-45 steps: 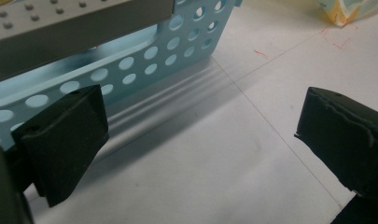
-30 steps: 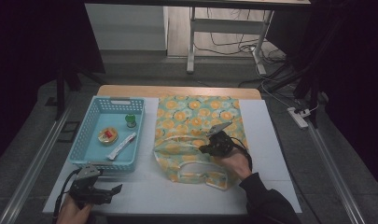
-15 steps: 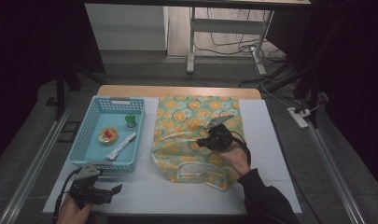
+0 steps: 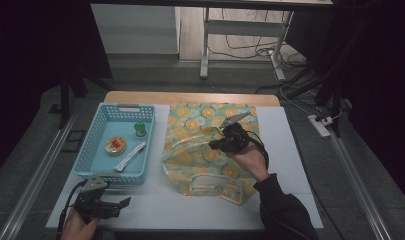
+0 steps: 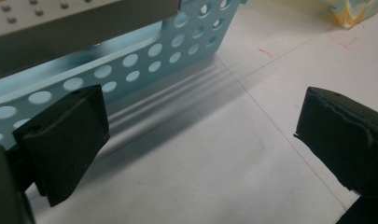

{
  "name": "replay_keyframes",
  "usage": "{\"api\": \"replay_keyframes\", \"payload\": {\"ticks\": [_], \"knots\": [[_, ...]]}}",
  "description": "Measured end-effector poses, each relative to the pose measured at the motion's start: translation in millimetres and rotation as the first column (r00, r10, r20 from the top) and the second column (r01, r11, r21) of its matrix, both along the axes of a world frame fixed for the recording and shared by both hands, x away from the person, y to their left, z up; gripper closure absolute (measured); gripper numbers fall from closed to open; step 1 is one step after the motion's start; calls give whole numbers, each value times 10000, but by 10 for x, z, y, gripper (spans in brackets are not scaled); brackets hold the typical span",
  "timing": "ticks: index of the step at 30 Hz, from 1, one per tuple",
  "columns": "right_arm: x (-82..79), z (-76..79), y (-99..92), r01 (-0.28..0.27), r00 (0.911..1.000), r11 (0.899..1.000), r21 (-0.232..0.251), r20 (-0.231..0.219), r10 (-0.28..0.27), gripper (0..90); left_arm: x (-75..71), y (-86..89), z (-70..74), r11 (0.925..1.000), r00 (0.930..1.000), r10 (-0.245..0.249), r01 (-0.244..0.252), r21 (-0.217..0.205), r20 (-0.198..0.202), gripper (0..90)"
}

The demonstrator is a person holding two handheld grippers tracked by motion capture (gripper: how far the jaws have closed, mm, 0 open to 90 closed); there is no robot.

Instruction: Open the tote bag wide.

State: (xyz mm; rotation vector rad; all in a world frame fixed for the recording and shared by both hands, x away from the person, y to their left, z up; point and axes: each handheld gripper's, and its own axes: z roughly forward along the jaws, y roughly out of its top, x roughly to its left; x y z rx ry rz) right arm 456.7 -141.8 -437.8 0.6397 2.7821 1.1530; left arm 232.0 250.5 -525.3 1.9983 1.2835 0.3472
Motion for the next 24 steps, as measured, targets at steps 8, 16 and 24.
{"api": "replay_keyframes", "payload": {"ticks": [8,16,24], "knots": [[41,110,64,-67,9999,10000,-52,84,67,900,3,-2,-1,10000,10000,54,-54,9,-31,25],[65,207,121,-99,9999,9999,-41,124,100,900,5,-1,-3,9999,9999,102,-102,-10,-41,25],[92,298,120,-38,9997,9998,179,251,33,900,8,1,-3,9999,9999,112,-112,-6,-70,25]]}}
